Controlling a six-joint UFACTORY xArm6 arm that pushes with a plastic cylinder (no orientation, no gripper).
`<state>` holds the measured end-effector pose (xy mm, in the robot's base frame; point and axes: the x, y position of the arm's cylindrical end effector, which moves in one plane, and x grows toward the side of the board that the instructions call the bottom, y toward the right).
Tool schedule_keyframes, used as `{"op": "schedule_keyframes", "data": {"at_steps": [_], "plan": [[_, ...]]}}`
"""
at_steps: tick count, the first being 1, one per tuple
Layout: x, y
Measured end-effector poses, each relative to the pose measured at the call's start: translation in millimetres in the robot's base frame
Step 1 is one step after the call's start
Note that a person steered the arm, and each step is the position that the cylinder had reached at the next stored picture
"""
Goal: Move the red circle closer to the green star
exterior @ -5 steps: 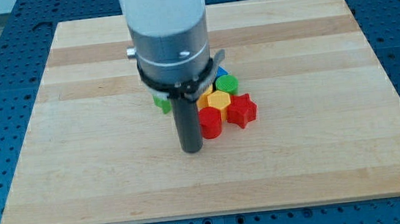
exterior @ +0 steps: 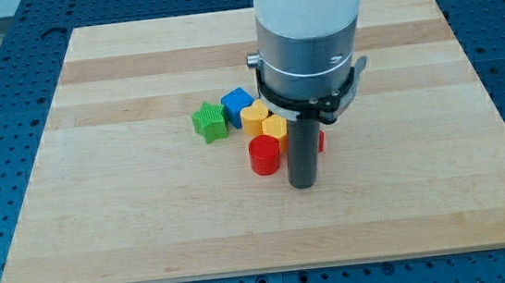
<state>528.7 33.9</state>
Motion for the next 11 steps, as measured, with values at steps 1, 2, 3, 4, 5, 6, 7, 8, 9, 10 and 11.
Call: {"op": "schedule_keyframes", "data": {"at_steps": [1,2,3,4,5,6,7,8,9,10,11], "plan": [[0,-13],[-8,-26],[-9,-28],[-9,-3],[-15,-1],[-16,-15],[-16,-39],[-24,-65],[-34,-81],[-31,-78],[-11,-46]]}}
